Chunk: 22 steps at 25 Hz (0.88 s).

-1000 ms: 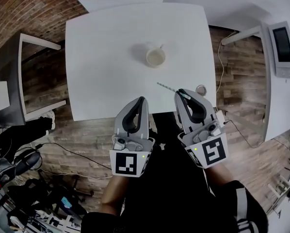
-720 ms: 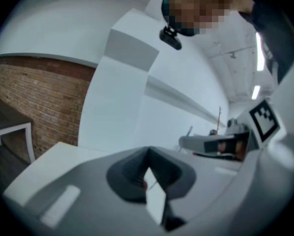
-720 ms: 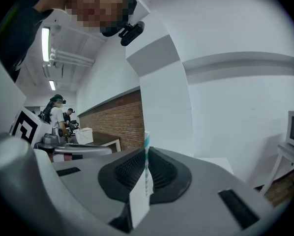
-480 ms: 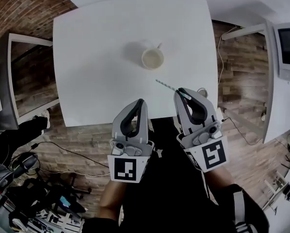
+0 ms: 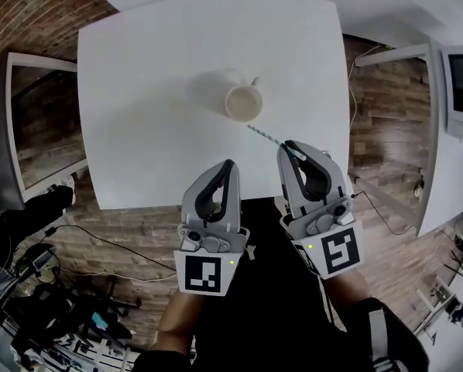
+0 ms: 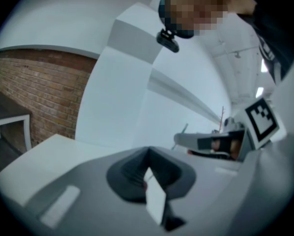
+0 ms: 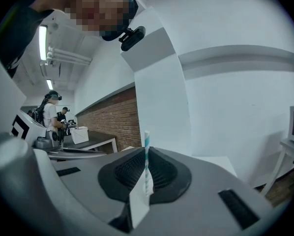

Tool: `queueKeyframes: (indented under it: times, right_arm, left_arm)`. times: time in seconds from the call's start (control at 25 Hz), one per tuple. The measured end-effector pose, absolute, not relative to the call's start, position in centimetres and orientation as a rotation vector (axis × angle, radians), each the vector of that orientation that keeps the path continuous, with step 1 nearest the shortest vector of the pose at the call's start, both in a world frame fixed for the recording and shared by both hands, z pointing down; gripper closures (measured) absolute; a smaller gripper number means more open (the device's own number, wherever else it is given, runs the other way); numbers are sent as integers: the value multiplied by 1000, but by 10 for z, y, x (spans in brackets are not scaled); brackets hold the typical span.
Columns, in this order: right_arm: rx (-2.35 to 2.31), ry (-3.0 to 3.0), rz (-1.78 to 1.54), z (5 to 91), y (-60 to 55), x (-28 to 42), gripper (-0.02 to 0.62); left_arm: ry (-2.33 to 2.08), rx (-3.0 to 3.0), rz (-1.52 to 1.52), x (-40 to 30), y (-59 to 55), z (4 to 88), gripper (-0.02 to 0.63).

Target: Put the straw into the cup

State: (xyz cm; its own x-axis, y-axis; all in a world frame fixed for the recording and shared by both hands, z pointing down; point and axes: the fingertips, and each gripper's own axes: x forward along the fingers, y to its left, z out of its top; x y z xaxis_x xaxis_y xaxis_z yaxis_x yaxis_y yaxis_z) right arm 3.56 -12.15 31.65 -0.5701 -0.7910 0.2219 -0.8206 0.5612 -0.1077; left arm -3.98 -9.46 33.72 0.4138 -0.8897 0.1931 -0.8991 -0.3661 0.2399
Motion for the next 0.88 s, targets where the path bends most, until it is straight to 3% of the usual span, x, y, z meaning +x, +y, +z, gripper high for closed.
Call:
queueKeyframes:
  times: [0.88]
  right_arm:
    - [1356,-2632,309,345,-166,26,574]
  left_arm:
    - [-1558,2312,54,-39,-123,362,602]
